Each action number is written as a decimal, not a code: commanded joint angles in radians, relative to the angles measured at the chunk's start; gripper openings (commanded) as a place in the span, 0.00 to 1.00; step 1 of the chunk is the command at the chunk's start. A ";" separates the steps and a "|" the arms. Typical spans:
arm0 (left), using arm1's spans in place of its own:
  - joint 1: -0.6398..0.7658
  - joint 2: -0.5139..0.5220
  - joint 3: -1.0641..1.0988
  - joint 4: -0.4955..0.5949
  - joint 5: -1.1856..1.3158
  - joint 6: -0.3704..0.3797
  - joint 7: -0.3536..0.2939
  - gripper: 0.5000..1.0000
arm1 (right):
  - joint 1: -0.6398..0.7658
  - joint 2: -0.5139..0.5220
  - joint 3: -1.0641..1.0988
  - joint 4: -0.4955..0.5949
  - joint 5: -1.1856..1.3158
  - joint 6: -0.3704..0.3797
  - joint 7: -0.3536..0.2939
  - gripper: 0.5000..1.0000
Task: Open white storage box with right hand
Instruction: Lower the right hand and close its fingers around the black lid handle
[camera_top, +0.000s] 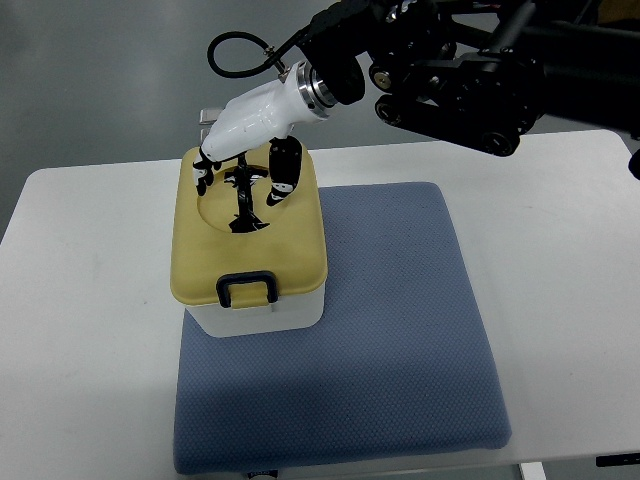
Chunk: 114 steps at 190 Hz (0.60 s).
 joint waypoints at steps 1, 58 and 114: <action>0.000 0.000 0.000 0.001 0.000 0.000 0.000 1.00 | -0.008 0.000 0.000 -0.012 -0.002 -0.007 0.000 0.62; 0.000 0.000 0.000 0.001 0.000 0.000 0.000 1.00 | -0.019 0.014 -0.001 -0.024 -0.006 -0.006 -0.001 0.54; -0.002 0.000 0.000 0.001 0.000 0.000 0.000 1.00 | -0.019 0.025 -0.015 -0.038 -0.025 -0.006 -0.003 0.39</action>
